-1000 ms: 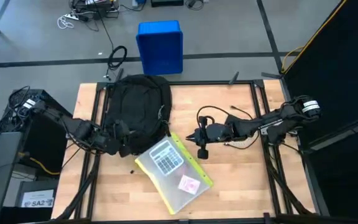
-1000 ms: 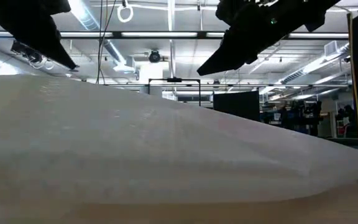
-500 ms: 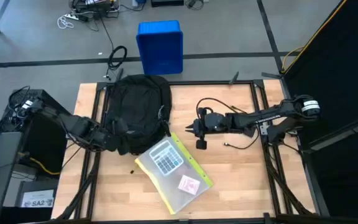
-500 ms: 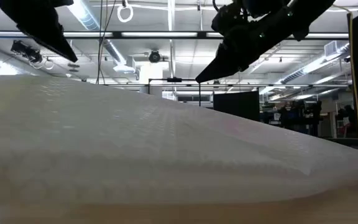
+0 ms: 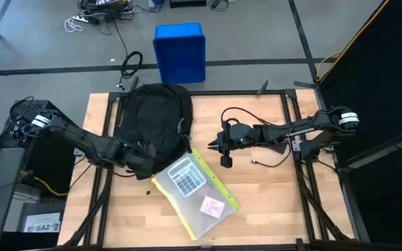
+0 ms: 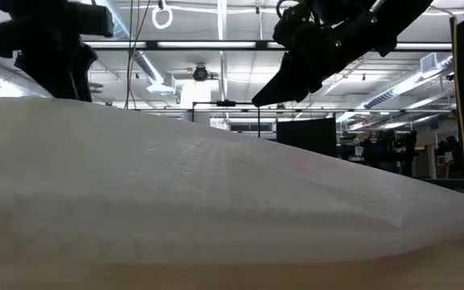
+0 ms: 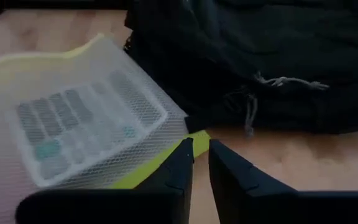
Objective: Unpack backpack
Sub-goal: Put the zip lock bag into the backpack
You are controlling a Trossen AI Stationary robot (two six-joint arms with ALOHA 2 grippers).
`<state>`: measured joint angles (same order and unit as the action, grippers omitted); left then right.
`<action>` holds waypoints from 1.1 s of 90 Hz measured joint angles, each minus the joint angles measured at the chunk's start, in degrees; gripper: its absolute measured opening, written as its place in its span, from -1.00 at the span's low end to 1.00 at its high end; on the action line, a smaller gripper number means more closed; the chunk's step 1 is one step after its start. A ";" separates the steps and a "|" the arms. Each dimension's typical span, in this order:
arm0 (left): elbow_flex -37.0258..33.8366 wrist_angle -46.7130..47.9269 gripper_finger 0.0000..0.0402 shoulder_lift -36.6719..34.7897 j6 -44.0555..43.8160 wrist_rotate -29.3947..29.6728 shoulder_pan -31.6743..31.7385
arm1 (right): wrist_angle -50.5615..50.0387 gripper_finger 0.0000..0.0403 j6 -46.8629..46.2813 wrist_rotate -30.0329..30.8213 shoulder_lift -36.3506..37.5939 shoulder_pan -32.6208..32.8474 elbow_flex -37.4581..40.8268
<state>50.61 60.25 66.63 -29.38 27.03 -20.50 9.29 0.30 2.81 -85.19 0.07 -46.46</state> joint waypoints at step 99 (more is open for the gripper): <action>-0.08 -4.00 -0.99 13.46 9.00 -4.10 8.99 | 2.20 -0.87 -2.16 -0.70 0.00 8.70 0.00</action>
<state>50.53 56.25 80.09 -20.37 22.94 -11.51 11.49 -1.86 2.11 -85.19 8.78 -46.46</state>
